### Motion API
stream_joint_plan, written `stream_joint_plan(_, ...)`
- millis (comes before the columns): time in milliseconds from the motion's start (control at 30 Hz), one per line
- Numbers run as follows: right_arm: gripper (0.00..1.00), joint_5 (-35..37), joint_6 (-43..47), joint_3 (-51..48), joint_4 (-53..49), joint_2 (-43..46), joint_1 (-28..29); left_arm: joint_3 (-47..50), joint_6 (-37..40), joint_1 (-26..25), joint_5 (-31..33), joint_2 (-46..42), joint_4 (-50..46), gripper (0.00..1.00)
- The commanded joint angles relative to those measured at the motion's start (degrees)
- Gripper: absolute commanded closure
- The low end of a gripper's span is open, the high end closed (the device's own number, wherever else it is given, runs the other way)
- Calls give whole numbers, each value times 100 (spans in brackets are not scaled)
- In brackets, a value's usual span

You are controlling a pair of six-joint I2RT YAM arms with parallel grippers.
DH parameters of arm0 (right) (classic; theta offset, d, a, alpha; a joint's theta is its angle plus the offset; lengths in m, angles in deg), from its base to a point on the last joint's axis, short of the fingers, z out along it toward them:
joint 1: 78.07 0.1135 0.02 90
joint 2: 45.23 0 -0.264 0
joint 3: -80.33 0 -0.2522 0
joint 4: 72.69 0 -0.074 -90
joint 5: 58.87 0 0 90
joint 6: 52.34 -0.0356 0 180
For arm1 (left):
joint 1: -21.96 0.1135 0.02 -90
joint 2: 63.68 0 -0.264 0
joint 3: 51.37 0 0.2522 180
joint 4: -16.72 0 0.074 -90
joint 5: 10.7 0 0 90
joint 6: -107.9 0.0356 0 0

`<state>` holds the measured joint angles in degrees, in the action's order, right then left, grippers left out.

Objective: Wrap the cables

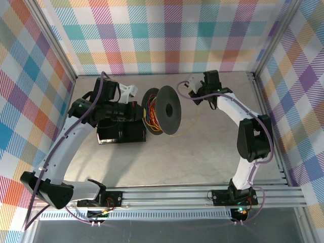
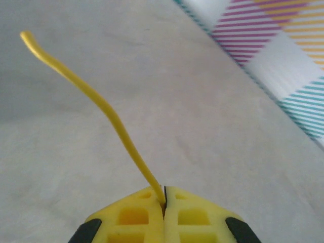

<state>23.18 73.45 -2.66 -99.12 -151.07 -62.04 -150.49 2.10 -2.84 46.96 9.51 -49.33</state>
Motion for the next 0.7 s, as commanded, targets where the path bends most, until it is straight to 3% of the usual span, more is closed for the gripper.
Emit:
stream_joint_plan(0, 100, 469, -779, 499, 724, -225, -38, 14, 26, -168, -662, -330, 651, 100)
stream_joint_plan(333, 100, -179, -2622, 2341, 69, -1245, -285, 498, 202, -1149, -229, -363, 581, 100)
stream_joint_plan(467, 100, -610, -3535, 3049, -156, -1357, -285, 678, 218, -1569, 400, -141, 529, 100)
stream_joint_plan(667, 100, -1981, -5183, 3663, -64, -1149, -230, 818, 121, -1704, 1562, 477, 515, 100)
